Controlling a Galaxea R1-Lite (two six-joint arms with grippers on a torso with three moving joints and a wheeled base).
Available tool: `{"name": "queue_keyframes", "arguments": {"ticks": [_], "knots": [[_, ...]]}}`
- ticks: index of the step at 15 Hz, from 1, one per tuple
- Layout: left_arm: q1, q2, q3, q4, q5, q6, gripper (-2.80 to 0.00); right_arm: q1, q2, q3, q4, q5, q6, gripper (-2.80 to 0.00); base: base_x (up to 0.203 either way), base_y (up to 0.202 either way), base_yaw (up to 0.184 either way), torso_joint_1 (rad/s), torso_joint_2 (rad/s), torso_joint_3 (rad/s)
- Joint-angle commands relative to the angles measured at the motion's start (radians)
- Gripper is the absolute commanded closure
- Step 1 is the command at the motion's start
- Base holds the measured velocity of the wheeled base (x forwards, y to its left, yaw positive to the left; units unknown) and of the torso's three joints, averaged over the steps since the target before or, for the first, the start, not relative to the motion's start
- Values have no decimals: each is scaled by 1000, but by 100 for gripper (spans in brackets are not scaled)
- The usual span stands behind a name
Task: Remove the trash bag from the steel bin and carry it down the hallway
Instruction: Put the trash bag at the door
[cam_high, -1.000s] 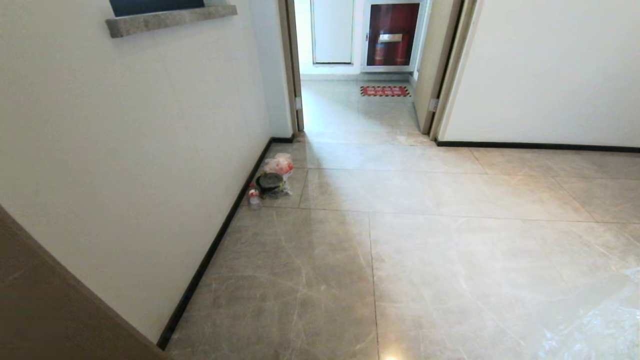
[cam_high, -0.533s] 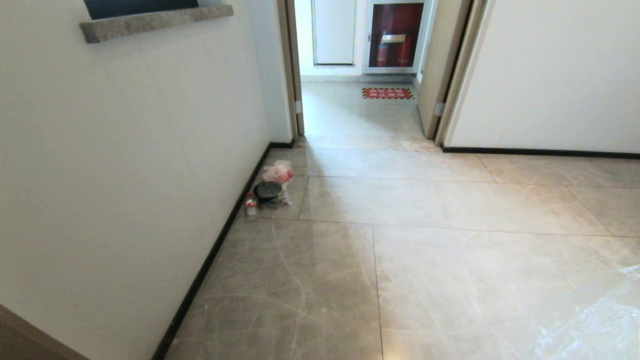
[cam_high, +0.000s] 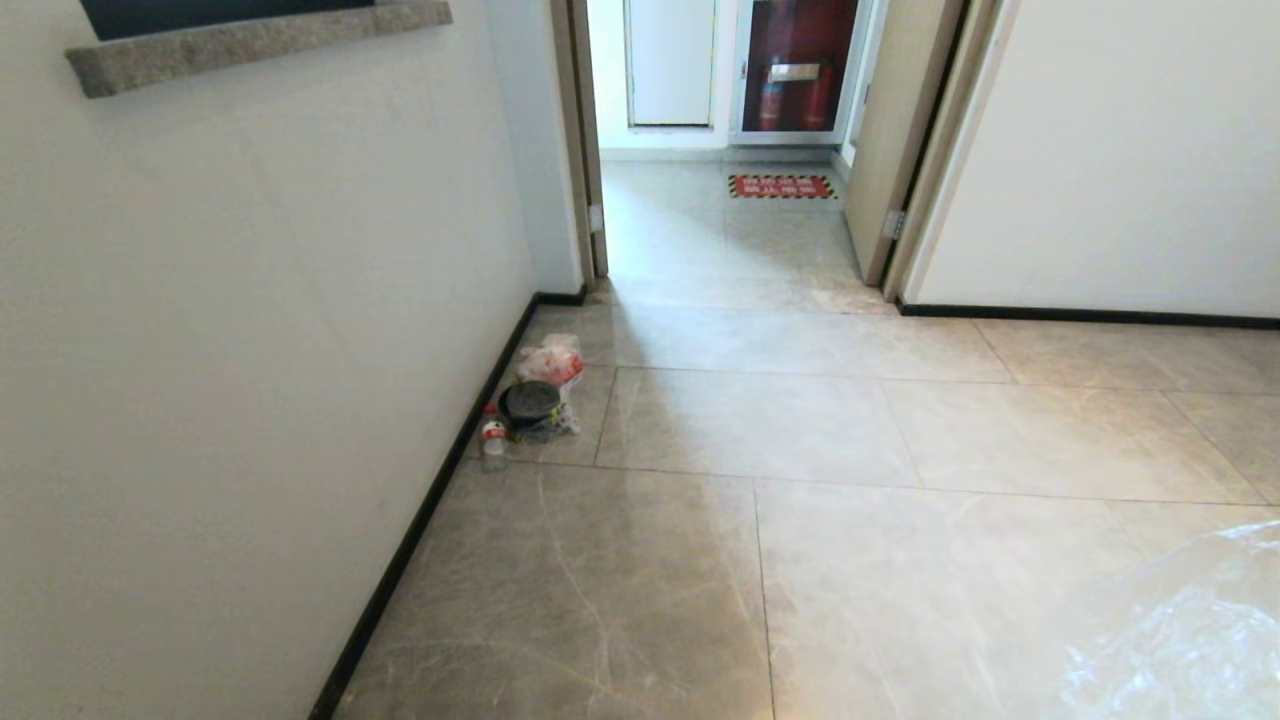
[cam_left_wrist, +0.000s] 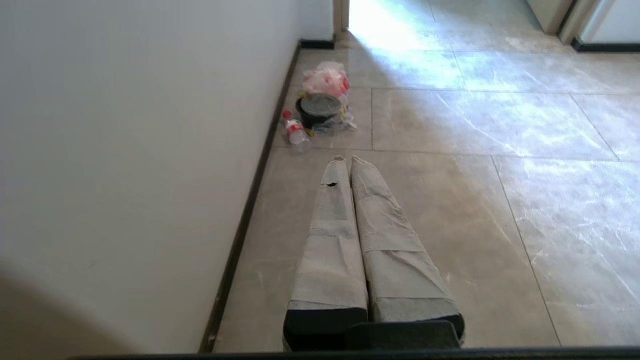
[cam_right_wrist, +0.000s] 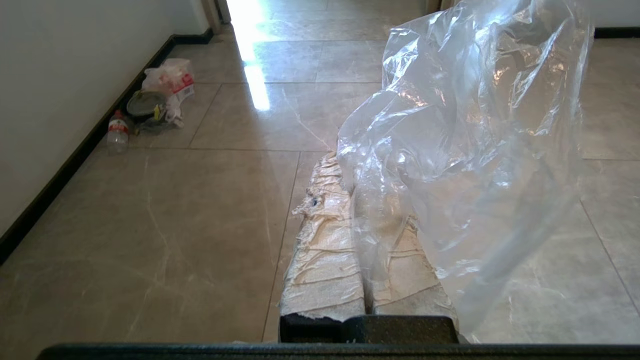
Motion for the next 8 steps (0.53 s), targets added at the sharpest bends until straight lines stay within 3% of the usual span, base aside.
{"name": "queue_keyframes", "arguments": {"ticks": [1,8], "knots": [[0,0,0,-2,1,0,0,1,1,2,0,0,0,0,191,0,2,2,6,7],[0,0,0,-1,1,0,0,0,1,2,0,0,0,0,193,0,0,3,2,3]]}}
